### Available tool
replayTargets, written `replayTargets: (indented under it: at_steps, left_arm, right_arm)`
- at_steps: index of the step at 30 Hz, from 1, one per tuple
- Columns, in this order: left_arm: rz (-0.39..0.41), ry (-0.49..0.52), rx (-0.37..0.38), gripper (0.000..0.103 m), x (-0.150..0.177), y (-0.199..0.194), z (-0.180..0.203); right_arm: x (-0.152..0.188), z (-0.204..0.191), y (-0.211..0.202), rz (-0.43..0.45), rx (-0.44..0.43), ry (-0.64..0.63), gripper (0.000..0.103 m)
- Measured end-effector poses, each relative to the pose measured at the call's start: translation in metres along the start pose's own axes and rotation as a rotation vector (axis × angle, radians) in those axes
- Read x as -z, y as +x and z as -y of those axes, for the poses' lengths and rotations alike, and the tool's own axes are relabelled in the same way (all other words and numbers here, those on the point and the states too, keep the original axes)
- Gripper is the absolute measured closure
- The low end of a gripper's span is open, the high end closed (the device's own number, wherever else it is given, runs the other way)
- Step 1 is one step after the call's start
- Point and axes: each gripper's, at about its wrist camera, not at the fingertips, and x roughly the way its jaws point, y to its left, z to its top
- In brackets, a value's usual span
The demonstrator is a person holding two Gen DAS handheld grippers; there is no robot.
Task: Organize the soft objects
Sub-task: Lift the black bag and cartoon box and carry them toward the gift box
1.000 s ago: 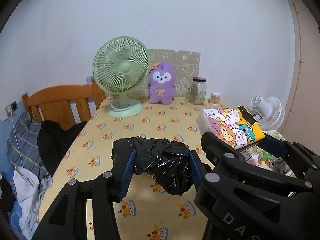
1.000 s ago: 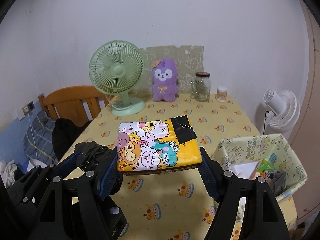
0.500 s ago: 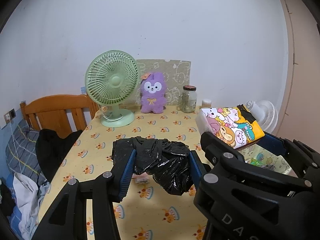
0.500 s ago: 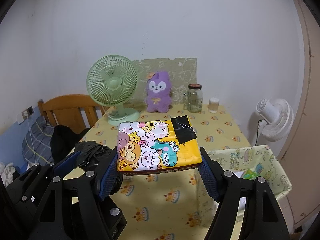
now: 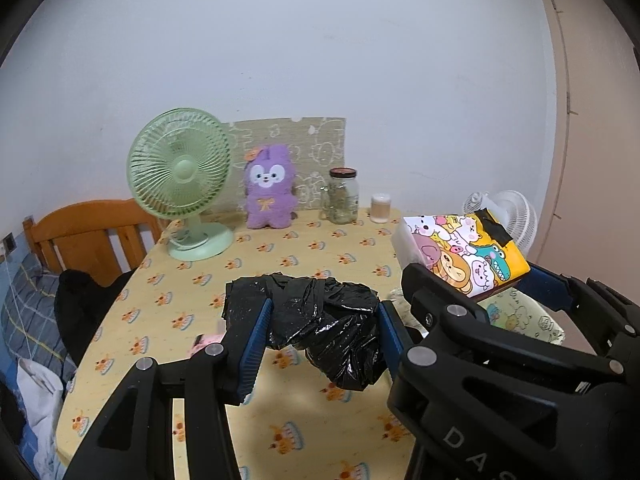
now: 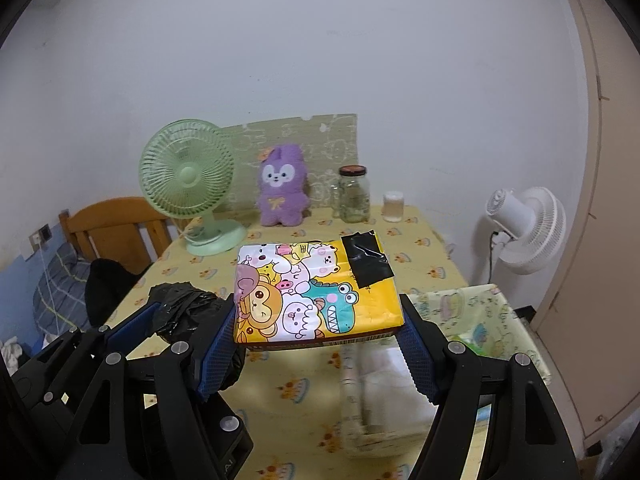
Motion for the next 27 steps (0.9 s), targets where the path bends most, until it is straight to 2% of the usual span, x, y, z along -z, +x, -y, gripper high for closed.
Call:
replayTargets:
  at_steps: [10, 27]
  left_arm:
    - [-0.017, 0.040, 0.056, 0.048, -0.008, 0.023, 0.045]
    - [-0.083, 0.113, 0.126, 0.047, -0.008, 0.065, 0.109]
  right_arm:
    - [-0.003, 0.046, 0.008, -0.001, 0.057, 0.002, 0.027]
    - [0.007, 0.118, 0.038, -0.056, 0.051, 0.062, 0.027]
